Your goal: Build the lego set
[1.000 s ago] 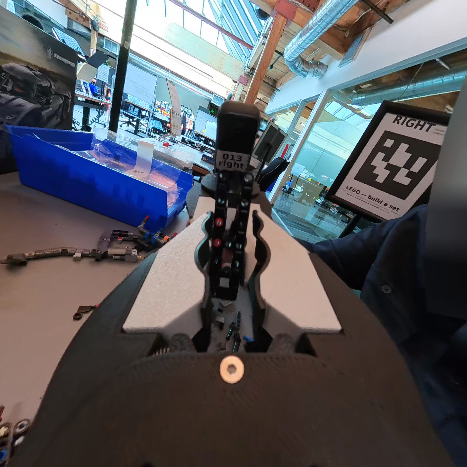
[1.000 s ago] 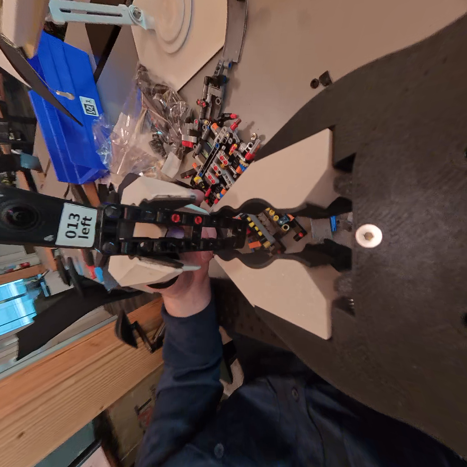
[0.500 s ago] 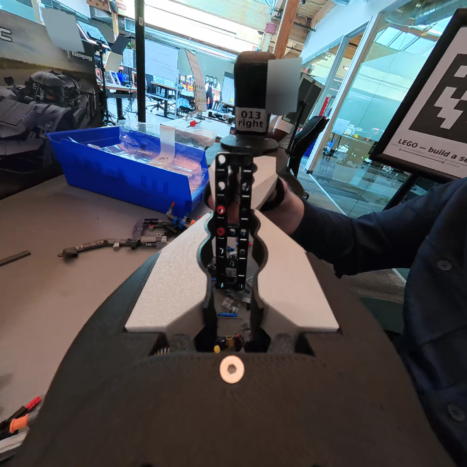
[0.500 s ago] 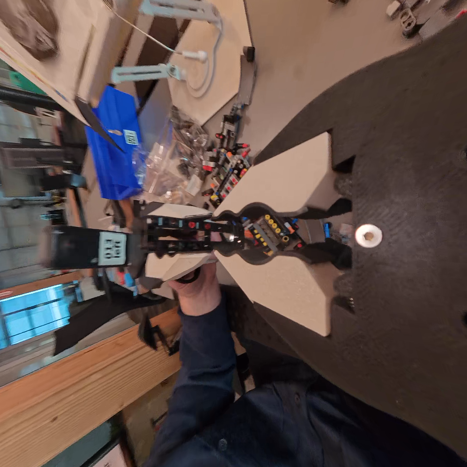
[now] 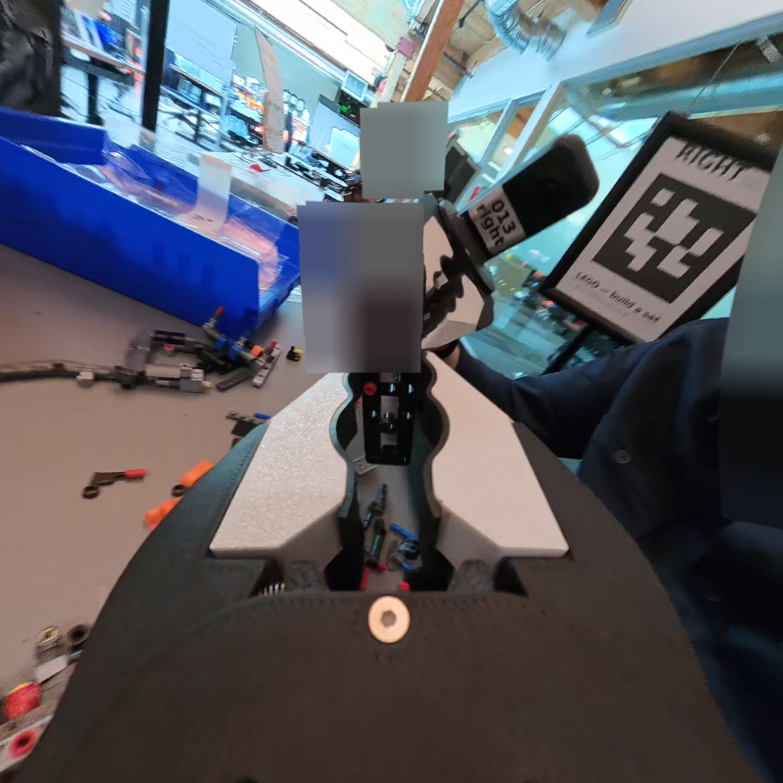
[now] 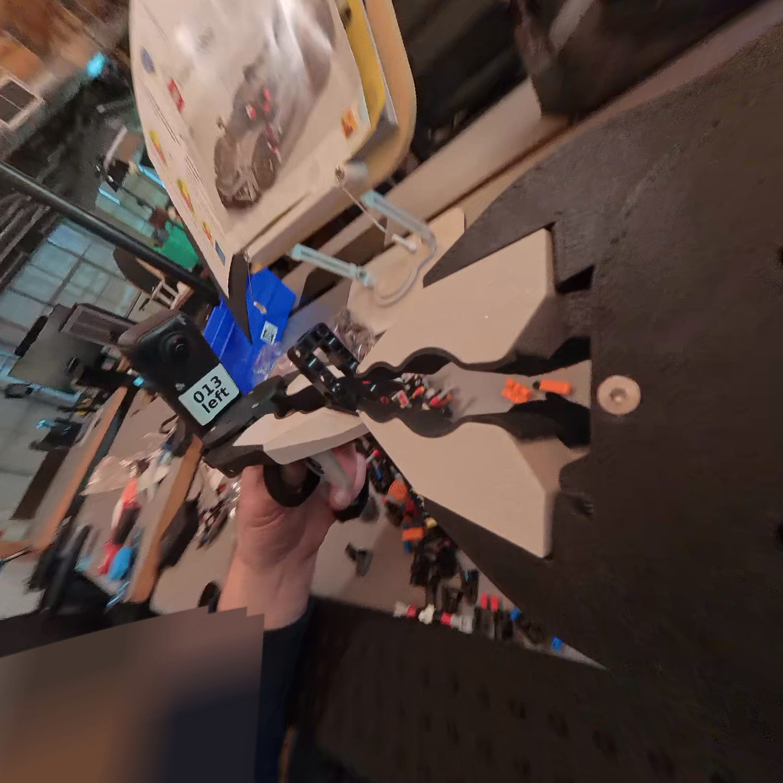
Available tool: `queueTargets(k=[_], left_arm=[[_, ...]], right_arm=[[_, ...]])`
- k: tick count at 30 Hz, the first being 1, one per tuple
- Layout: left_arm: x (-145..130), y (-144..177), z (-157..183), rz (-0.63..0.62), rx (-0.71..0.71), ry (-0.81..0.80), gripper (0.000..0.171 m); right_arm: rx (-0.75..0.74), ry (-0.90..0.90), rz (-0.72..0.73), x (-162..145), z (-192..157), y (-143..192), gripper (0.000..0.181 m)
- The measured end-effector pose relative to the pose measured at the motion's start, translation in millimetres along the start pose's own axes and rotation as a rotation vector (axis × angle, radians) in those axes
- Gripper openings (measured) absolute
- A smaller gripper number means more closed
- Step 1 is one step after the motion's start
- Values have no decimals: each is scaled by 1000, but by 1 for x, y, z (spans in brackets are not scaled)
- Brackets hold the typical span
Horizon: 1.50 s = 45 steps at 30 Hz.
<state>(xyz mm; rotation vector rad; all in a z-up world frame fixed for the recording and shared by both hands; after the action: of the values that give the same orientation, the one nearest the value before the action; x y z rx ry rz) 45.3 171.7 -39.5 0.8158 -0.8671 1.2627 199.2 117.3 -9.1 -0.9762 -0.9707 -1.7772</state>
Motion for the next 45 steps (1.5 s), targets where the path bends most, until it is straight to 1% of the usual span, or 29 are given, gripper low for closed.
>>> queueTargets(k=[2, 4, 7, 13, 16, 20, 22, 25, 26, 31, 34, 40, 45], left_arm=[[-1, -1, -2, -1, -50, 72, 22], [-4, -2, -5, -23, -58, 95, 23], [-6, -4, -5, -40, -115, 147, 23], [-11, -8, -3, -100, -161, 168, 23], [-14, -8, -3, -154, -170, 174, 23], [-18, -9, -2, -228, -183, 182, 24], [-19, -9, -1, -239, -180, 174, 24], [-17, -9, 0, -228, -217, 204, 24], [-19, -9, -1, -244, -206, 202, 24], [-25, -15, 2, -293, -243, 211, 24], [-25, -15, 3, -288, -266, 228, 24], [-28, -15, 2, -296, -317, 281, 24], [-26, -14, -2, -257, -279, 285, 24]], right_arm=[[-45, 96, -27, 3, -5, -1, 5], [-54, 145, -66, 1, -8, -2, 2], [-27, 139, -56, 1, -8, 0, 5], [23, 162, -67, 2, -13, 3, 7], [72, 163, -79, 0, -17, 2, 3], [119, 177, -103, -3, -22, 0, 5], [138, 171, -114, -4, -23, 0, 5], [150, 182, -159, -8, -23, 2, 9], [151, 184, -161, -8, -24, 2, 10], [154, 199, -146, -5, -28, -1, 10], [152, 212, -134, -3, -29, -1, 8], [130, 279, -154, 0, -35, -2, 0], [120, 239, -176, -2, -32, -1, 0]])
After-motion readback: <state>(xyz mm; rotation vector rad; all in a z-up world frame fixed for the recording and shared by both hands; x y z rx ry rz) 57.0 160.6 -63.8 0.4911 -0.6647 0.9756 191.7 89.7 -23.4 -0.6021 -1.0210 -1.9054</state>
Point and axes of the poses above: each gripper's, where its closed fingertips meet, y back along the fingers, x out of its top, z = x × y across the jaws, the point moved 9 cm from there along y, back along the fingers, and after that the axes turned 7 degrees about x, right-handed, at the moved point
